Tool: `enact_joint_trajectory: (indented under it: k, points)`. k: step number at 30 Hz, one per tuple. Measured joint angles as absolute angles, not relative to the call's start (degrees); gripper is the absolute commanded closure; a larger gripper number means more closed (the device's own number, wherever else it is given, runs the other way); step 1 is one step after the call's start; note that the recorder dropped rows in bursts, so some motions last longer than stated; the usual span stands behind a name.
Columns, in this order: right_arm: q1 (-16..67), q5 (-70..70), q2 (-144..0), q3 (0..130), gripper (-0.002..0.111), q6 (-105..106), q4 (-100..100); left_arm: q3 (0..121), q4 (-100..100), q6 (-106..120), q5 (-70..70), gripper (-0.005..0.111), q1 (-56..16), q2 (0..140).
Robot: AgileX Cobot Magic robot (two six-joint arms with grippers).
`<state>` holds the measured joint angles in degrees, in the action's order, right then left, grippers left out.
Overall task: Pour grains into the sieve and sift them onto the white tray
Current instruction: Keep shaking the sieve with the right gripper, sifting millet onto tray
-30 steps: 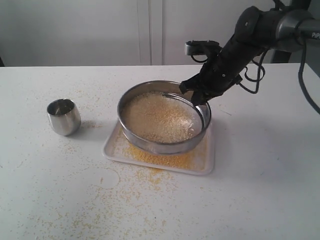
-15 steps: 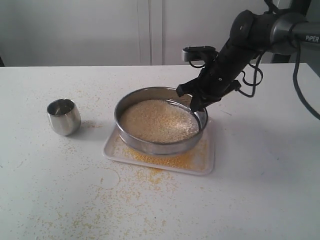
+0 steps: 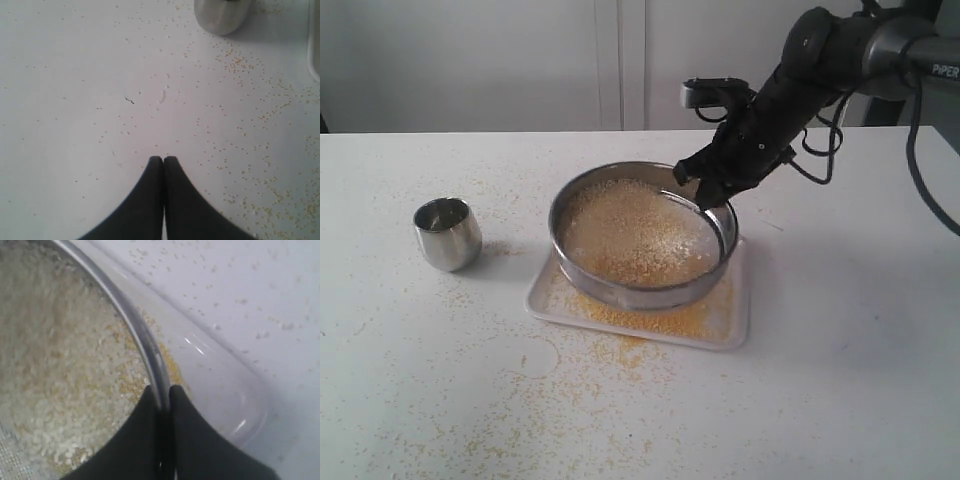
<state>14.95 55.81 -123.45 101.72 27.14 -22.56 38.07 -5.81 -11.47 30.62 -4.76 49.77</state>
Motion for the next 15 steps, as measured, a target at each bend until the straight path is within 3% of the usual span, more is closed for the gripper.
enact_joint_trajectory:
  k: [9, 13, 15]
  points:
    - [15.6, 55.6, -123.6, 102.1, 0.108, 15.3, -20.6, 38.1, -5.8, -11.5, 30.6, 0.106, -4.8, 49.8]
    - [15.5, 58.0, -124.1, 102.7, 0.108, 24.7, -19.3, 38.1, -5.8, -11.5, 30.6, 0.106, -4.8, 49.8]
    - [15.6, 59.0, -124.5, 102.7, 0.108, 16.0, -18.4, 38.1, -5.8, -11.5, 30.6, 0.106, -4.8, 49.8]
